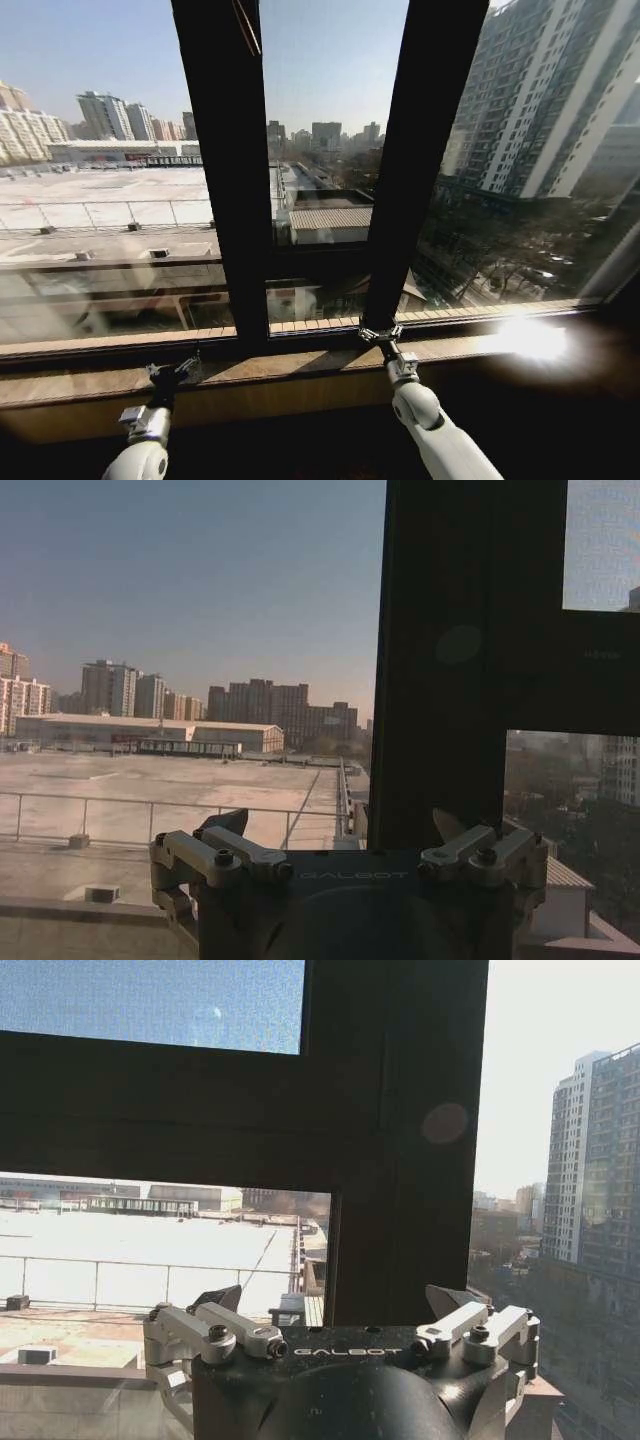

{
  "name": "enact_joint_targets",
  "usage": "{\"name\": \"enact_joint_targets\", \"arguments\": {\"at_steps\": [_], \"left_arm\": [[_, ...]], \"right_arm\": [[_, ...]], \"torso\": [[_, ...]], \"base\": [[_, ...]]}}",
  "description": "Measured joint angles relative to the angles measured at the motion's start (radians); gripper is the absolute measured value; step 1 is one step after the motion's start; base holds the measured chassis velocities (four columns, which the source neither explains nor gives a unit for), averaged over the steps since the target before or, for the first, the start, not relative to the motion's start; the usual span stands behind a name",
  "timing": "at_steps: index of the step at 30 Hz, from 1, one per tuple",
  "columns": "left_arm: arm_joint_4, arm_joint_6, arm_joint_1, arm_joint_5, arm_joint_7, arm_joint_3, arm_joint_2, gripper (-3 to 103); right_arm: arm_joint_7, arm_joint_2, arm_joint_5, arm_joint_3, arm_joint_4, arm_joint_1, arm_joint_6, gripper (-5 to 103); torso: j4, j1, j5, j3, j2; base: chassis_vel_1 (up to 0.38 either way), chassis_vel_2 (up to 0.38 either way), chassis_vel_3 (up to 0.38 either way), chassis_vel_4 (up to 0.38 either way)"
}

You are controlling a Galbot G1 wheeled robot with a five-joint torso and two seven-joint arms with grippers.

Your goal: Open the curtains by pulling them apart, changing their state from closed to fully open.

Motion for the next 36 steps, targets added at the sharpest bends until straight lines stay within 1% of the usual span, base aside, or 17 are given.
{"name": "enact_joint_targets", "arguments": {"at_steps": [9,13,17,22,29,32,36], "left_arm": [[0.000,0.000,0.000,0.000,0.000,0.000,0.000,100],[0.000,0.000,0.000,0.000,0.000,0.000,0.000,100],[0.000,0.000,0.000,0.000,0.000,0.000,0.000,100],[0.000,0.000,0.000,0.000,0.000,0.000,0.000,100],[0.000,0.000,0.000,0.000,0.000,0.000,0.000,100],[0.000,0.000,0.000,0.000,0.000,0.000,0.000,100],[0.000,0.000,0.000,0.000,0.000,0.000,0.000,100]], "right_arm": [[0.000,0.000,0.000,0.000,0.000,0.000,0.000,100],[0.000,0.000,0.000,0.000,0.000,0.000,0.000,100],[0.000,0.000,0.000,0.000,0.000,0.000,0.000,100],[0.000,0.000,0.000,0.000,0.000,0.000,0.000,100],[0.000,0.000,0.000,0.000,0.000,0.000,0.000,100],[0.000,0.000,0.000,0.000,0.000,0.000,0.000,100],[0.000,0.000,0.000,0.000,0.000,0.000,0.000,100]], "torso": [[0.0002,0.000,0.0002,0.000,0.000],[0.0001,0.000,-0.0004,0.000,0.000],[0.0000,0.000,0.0005,0.000,0.000],[0.0000,0.000,-0.0005,0.000,0.000],[0.0003,0.000,-0.0003,0.000,0.000],[0.0001,0.000,0.0003,0.000,0.000],[0.0001,0.000,0.0000,0.000,0.000]], "base": [[-0.353,-0.356,0.346,0.365],[-0.325,-0.358,0.331,0.394],[-0.214,-0.301,0.244,0.304],[-0.072,-0.287,0.049,0.285],[0.045,-0.286,-0.025,0.294],[0.080,-0.371,-0.112,0.399],[0.097,-0.452,-0.125,0.476]]}}
